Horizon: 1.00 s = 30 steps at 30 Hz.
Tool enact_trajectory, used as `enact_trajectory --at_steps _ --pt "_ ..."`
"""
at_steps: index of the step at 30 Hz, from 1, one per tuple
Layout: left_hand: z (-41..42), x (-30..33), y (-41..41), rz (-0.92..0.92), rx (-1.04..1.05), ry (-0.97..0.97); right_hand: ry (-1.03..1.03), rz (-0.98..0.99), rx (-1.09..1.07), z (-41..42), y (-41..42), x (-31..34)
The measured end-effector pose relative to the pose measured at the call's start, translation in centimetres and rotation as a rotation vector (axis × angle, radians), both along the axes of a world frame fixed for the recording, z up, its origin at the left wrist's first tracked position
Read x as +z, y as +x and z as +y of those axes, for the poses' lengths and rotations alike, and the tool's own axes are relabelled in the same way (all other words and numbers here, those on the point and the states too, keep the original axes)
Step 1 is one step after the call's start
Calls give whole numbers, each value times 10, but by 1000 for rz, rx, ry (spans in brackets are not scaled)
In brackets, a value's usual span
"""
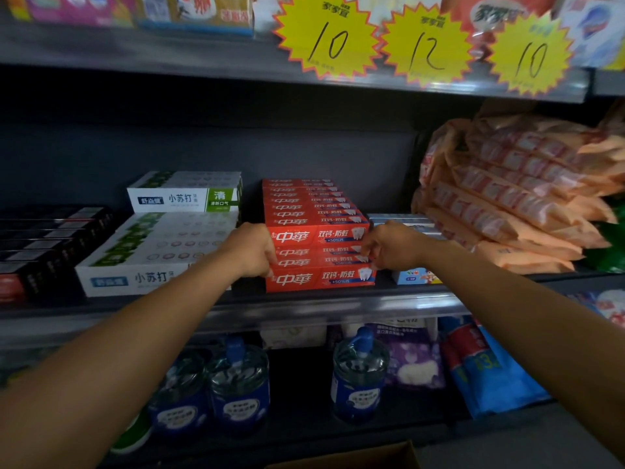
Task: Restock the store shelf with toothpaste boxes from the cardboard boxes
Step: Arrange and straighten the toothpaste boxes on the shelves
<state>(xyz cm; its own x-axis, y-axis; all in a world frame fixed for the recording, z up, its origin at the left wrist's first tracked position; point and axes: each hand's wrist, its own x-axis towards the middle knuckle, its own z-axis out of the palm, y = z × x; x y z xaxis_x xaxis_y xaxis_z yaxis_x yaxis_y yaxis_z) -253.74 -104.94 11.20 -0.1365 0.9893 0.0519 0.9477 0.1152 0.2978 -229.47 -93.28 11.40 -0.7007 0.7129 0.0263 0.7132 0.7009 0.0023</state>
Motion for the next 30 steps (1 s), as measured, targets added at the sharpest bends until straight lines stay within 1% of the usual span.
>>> enact_trajectory --at_steps 6,17,23,30 --pt "0 2 -2 -42 23 -15 -6 -18 -10 -1 -2 1" --pt "4 2 -1 -33 34 -15 -18 -4 -7 -6 -4 0" --pt "1 6 0 6 22 -32 -49 -7 -19 -2 -1 -1" --pt "2 22 3 64 -22 37 -19 -35 -49 -6 -2 11"
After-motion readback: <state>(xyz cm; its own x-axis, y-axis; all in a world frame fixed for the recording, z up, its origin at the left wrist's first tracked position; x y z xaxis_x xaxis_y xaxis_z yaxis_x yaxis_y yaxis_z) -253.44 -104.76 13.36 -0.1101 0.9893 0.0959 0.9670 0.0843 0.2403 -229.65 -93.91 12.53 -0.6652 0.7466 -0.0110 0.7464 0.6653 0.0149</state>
